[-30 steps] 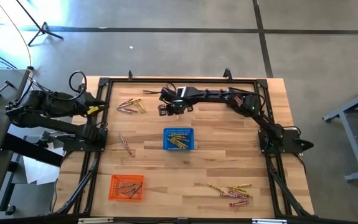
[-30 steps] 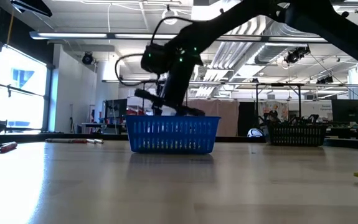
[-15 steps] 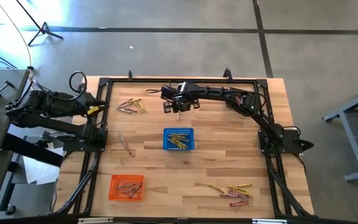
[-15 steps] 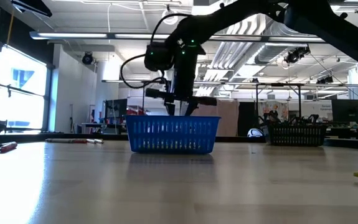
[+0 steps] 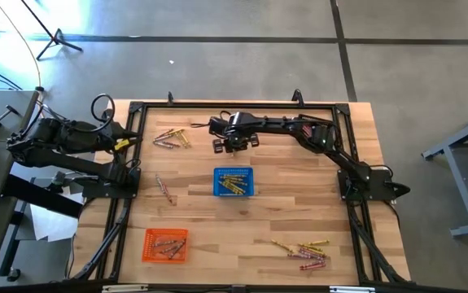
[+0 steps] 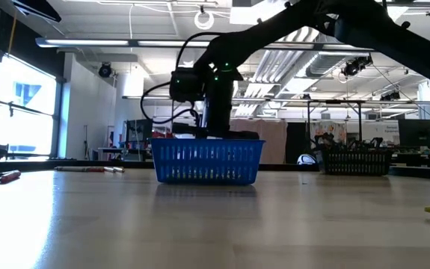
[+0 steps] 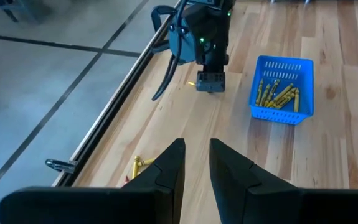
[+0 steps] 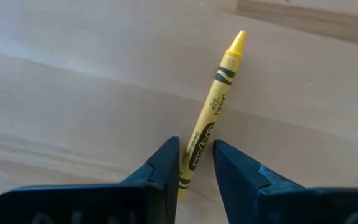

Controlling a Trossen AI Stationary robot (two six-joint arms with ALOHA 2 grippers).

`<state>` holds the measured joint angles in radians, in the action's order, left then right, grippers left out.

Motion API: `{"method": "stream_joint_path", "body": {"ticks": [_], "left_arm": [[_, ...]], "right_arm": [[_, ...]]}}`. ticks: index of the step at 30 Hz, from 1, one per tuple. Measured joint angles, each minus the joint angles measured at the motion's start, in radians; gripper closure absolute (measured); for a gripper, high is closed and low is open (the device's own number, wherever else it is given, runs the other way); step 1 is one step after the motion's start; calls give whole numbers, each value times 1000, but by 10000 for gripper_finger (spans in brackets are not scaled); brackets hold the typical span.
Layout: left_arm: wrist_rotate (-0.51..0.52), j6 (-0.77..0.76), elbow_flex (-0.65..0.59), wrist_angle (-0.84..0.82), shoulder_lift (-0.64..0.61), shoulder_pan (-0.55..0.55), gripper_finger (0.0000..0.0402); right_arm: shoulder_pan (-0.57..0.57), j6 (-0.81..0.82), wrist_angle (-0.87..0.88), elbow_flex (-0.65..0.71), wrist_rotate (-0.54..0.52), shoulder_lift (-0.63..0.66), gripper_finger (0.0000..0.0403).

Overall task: Sort crayons
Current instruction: Put the yellow crayon into the blue basket

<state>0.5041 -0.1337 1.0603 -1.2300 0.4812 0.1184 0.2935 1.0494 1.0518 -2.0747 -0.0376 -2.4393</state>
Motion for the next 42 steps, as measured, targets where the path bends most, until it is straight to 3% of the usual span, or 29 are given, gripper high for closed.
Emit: {"method": "stream_joint_path", "body": {"ticks": [6,12,16,24,29,33,42], "left_arm": [[3,0,0,-5,0,0,341],[6,-3,0,-6,0,0,341],[15,-3,0,-5,0,0,341],[16,-3,0,-7,0,0,341],[16,31,0,-9,0,0,341],[16,78,0,-8,0,0,341],[16,83,0,-8,0,0,341]], "right_arm": [[0,-53,2,0,1,0,391],[6,-63,36,3,7,25,396],[-10,-90,68,-70,-3,96,393],[-195,-402,233,-281,74,168,397],[-343,-636,318,-194,75,188,395],[-406,-758,256,-82,29,182,395],[-406,-575,25,120,-155,180,394]]}}
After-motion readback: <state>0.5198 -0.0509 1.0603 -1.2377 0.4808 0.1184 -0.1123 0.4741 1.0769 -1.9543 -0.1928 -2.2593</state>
